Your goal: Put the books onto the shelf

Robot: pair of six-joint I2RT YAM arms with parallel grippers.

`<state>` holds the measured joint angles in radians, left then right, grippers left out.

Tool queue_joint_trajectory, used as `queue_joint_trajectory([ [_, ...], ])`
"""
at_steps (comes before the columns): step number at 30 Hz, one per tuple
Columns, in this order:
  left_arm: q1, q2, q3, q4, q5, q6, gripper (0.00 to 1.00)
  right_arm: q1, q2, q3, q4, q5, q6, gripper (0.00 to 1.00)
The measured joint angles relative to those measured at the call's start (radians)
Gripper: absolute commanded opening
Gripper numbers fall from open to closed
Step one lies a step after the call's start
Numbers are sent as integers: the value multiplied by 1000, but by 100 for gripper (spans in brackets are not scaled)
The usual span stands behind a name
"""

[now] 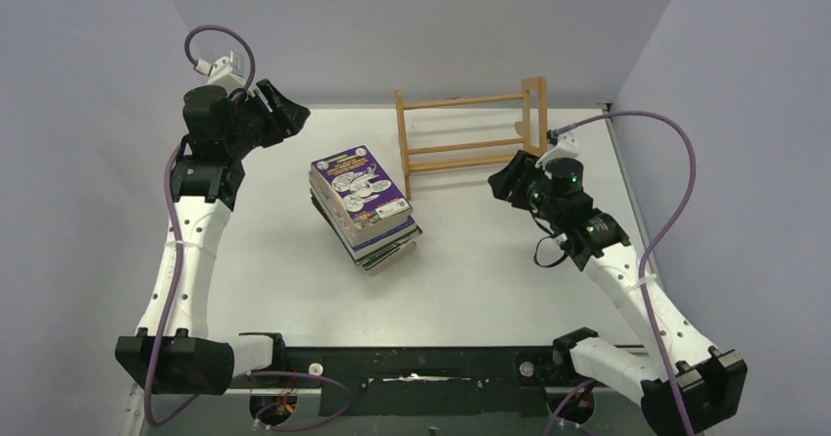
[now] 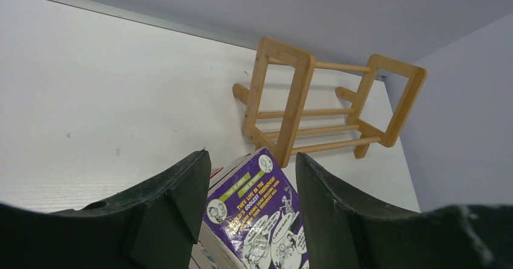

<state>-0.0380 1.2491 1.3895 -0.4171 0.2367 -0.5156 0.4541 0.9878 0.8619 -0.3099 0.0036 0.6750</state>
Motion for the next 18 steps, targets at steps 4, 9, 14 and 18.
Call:
queue_joint_trajectory([
  [4, 0, -1, 16, -8, 15, 3, 53, -115, 101, 71, 4, -156, -115, 56],
  [9, 3, -2, -16, -25, 8, 3, 53, -106, 220, -19, 26, -294, -144, 35],
  [14, 14, 2, -50, -24, 8, -2, 53, -79, 245, -140, 79, -356, -132, 0],
  [18, 16, 18, -61, 6, 10, -22, 52, -56, 281, -195, 187, -390, -101, 0],
])
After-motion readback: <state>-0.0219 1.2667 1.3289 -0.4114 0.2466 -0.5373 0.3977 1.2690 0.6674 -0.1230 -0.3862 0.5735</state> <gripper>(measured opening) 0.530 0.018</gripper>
